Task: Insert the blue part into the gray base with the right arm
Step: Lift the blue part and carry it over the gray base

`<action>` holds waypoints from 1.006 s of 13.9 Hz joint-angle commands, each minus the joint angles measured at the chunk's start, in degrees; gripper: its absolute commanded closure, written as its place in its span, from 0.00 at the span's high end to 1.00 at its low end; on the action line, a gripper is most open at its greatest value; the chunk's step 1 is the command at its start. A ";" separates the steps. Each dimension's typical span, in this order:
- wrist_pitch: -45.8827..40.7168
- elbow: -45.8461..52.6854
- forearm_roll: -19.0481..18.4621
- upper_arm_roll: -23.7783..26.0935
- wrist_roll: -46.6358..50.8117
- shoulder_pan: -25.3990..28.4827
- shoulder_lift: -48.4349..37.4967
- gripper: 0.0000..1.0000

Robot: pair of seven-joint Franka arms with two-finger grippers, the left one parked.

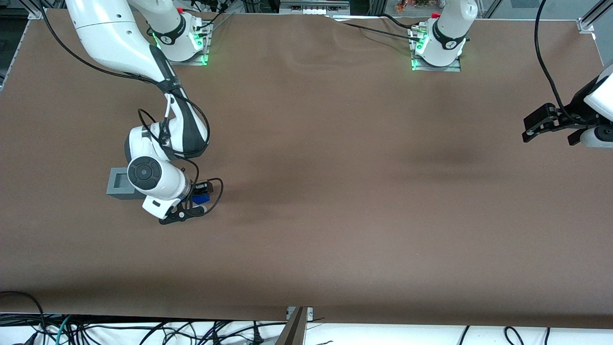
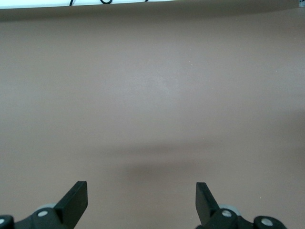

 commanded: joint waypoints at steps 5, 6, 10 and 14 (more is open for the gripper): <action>0.32 -0.07 0.14 0.16 -0.97 -0.12 -1.39 0.42; -0.90 0.20 0.14 -0.11 -0.97 -0.38 -2.70 0.42; -10.83 3.71 -0.12 -2.91 -1.14 -2.58 -8.06 0.42; -16.11 3.45 0.05 -11.43 -4.74 -2.67 -10.80 0.42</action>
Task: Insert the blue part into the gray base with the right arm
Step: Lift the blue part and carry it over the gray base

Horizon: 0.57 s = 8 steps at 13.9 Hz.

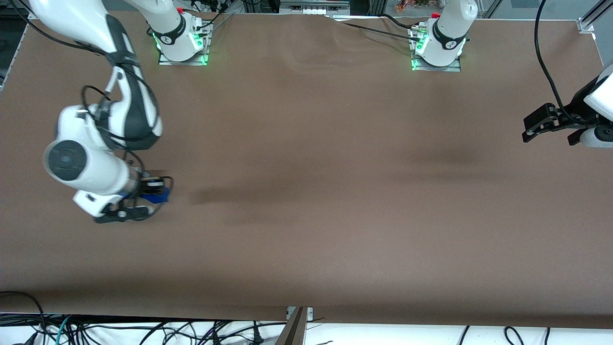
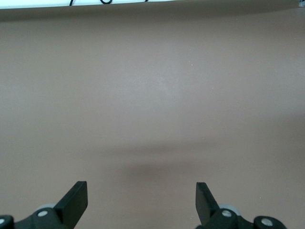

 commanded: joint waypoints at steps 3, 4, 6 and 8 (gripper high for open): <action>-2.08 -2.14 0.14 -7.33 -3.28 -0.86 -1.08 0.42; -2.08 -2.76 0.14 -8.21 -3.19 -1.04 -1.08 0.42; -1.99 -3.38 0.22 -8.83 -3.19 -1.30 -1.00 0.42; -1.64 -4.26 0.23 -8.83 -3.19 -1.48 -0.82 0.42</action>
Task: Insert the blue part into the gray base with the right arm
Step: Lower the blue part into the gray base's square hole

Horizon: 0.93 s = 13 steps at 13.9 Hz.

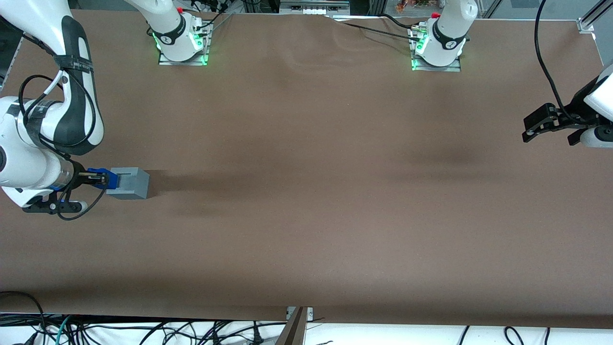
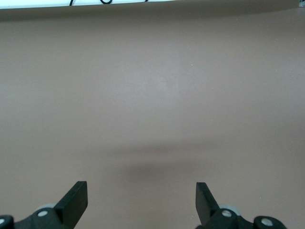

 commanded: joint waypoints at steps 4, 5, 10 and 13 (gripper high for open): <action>0.86 -2.75 0.22 -0.06 -0.57 -0.56 0.34 0.42; 0.86 -2.75 0.22 -0.06 -0.57 -0.56 0.77 0.42; 2.70 -2.75 2.23 0.29 -0.66 -0.56 2.27 0.42; 3.32 -2.75 2.50 0.46 -0.66 -0.47 2.71 0.42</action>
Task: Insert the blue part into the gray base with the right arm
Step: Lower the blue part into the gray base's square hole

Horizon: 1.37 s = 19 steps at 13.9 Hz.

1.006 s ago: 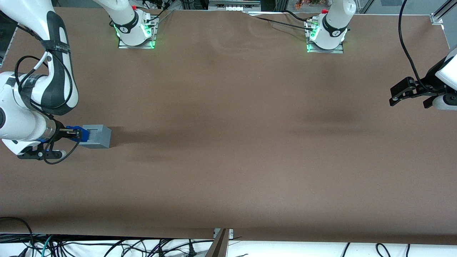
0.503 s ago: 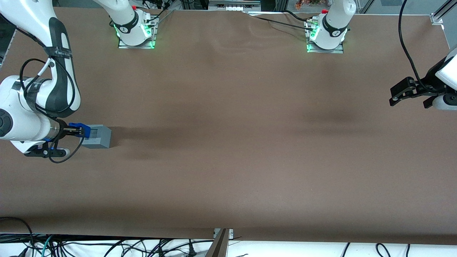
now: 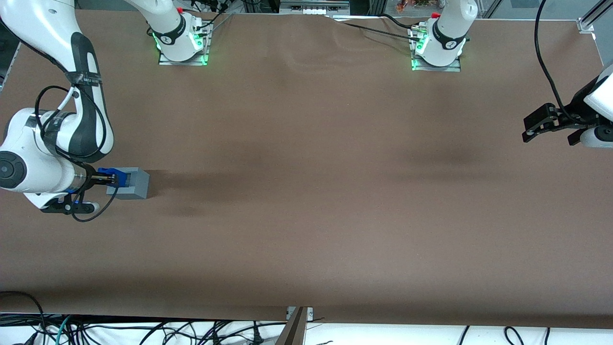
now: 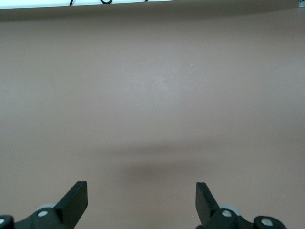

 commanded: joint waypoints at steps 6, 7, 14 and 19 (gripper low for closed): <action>0.74 -0.48 0.97 0.42 -0.66 0.06 -0.48 0.42; 0.74 -0.48 0.97 0.42 -0.66 0.06 -0.48 0.42; 0.83 -0.57 1.14 0.51 -0.66 0.06 -0.39 0.42; 0.83 -0.57 3.16 0.51 -1.09 -0.03 0.14 0.42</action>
